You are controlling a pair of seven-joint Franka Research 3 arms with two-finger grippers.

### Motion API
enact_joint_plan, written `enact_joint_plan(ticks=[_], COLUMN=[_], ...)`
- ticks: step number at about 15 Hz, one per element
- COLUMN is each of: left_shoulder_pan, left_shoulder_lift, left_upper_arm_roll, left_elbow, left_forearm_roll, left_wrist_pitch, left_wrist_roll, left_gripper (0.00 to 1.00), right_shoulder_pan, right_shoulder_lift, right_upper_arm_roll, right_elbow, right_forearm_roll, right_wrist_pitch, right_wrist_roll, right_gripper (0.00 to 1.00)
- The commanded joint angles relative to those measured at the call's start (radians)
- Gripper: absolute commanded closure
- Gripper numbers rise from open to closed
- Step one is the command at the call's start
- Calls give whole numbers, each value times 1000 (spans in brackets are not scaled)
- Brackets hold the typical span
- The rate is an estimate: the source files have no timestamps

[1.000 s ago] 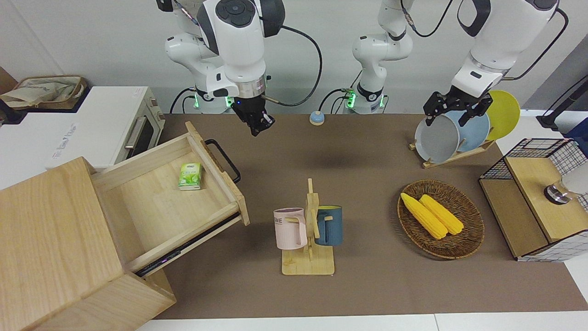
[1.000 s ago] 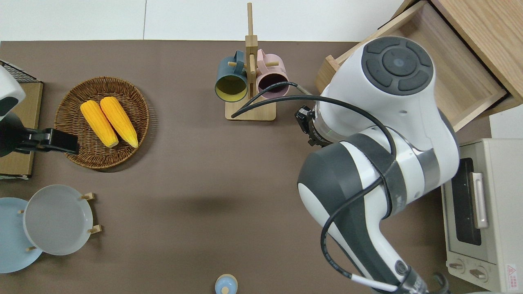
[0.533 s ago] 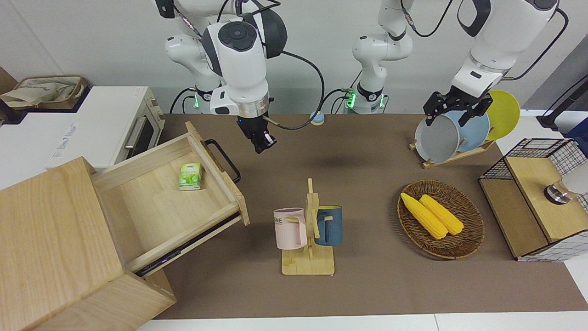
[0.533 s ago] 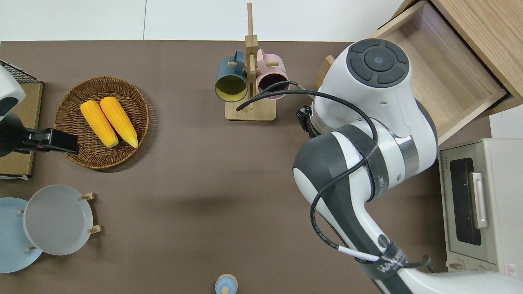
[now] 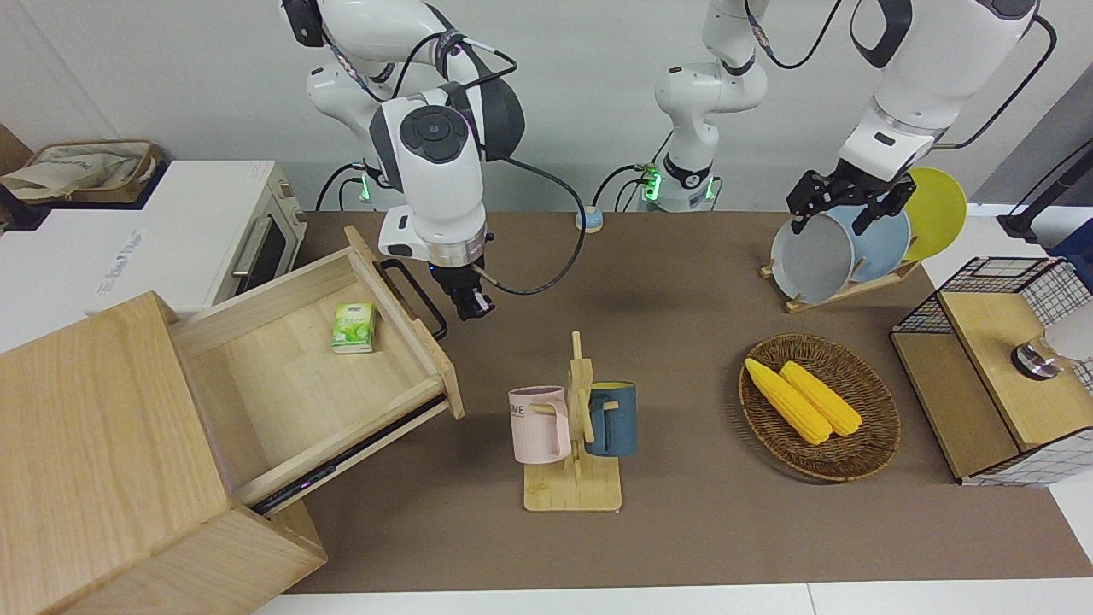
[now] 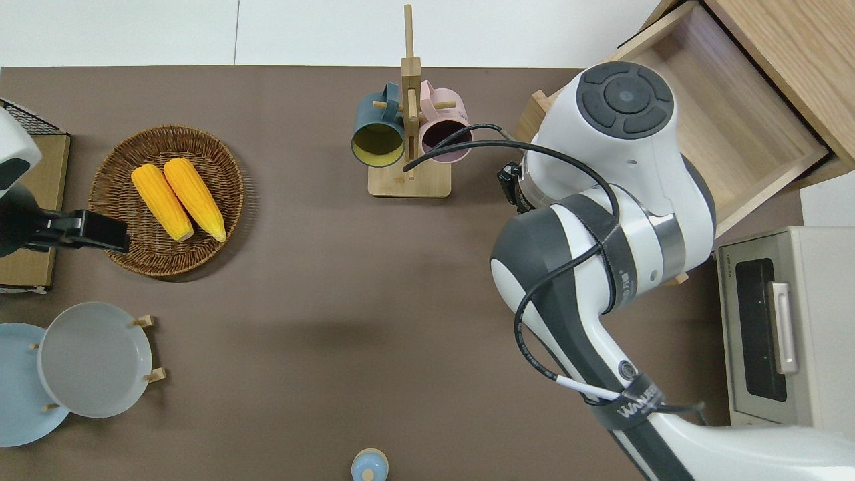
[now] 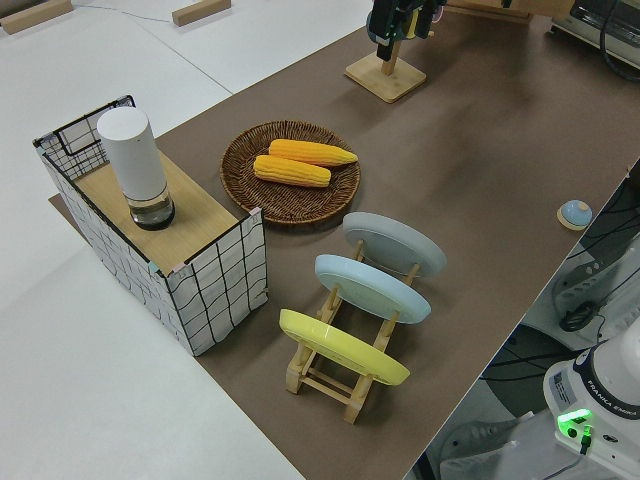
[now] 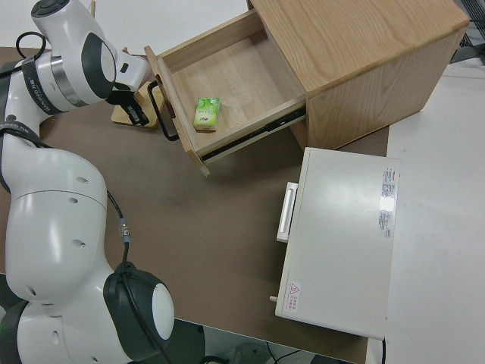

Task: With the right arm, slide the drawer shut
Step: 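Push the drawer front away from the robot with the right gripper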

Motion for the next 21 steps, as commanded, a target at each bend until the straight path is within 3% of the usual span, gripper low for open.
enact_joint_plan(ticks=[1, 15, 21], left_shoulder_pan=[-7, -7, -7], left_shoulder_lift=[-4, -4, -4], left_upper_arm_roll=[0, 0, 0], left_elbow=[10, 10, 9], left_forearm_roll=[18, 18, 18], left_wrist_pitch=[-18, -18, -18], left_wrist_roll=[-10, -10, -10], left_gripper=[7, 7, 7], right_shoulder_pan=[-40, -166, -233], right_shoulder_lift=[14, 63, 66], right_upper_arm_roll=[15, 12, 3], right_elbow=[-12, 26, 28], right_forearm_roll=[-19, -37, -39], right_wrist_pitch=[33, 86, 84], right_wrist_roll=[3, -180, -336], right_gripper=[1000, 1000, 1000])
